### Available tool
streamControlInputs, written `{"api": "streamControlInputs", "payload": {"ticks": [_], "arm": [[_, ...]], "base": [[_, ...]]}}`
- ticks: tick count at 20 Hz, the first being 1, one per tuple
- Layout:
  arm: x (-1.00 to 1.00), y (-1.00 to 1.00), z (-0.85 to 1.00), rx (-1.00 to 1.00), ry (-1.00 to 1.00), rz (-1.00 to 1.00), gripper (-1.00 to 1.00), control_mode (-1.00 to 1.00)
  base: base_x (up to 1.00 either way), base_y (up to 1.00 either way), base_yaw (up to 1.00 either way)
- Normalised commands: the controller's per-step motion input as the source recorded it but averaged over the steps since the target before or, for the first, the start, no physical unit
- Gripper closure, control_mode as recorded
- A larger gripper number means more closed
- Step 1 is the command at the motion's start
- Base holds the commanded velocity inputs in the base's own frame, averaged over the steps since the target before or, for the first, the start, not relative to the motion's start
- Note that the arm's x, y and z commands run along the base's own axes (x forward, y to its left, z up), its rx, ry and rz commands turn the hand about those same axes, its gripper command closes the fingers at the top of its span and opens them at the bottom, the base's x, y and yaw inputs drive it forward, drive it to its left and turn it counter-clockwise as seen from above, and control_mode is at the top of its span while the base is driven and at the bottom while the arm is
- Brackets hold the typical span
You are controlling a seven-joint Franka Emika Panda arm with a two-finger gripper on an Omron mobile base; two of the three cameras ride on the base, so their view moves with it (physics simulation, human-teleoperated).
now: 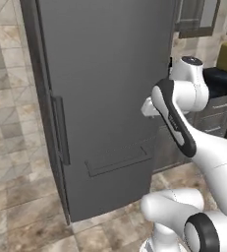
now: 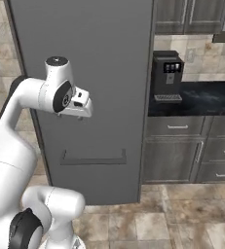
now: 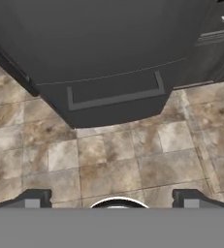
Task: Open the fridge, grab two sodas, and place both sodas inside the bowl with ice on the dining counter.
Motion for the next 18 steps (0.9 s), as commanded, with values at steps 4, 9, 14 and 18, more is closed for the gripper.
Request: {"api": "streamControlInputs", "payload": {"ticks": [4, 9, 14, 18], "arm": [[0.00, 0.00, 0.00, 0.00, 0.00, 0.00, -1.00, 1.00], [0.00, 0.00, 0.00, 0.00, 0.00, 0.00, -1.00, 1.00], [0.00, 0.00, 0.00, 0.00, 0.00, 0.00, -1.00, 1.00], [0.00, 0.00, 0.00, 0.00, 0.00, 0.00, -1.00, 1.00]], "base": [[0.01, 1.00, -0.10], [0.00, 0.95, 0.00], [0.02, 0.72, 0.00], [0.19, 0.40, 0.00]]}}
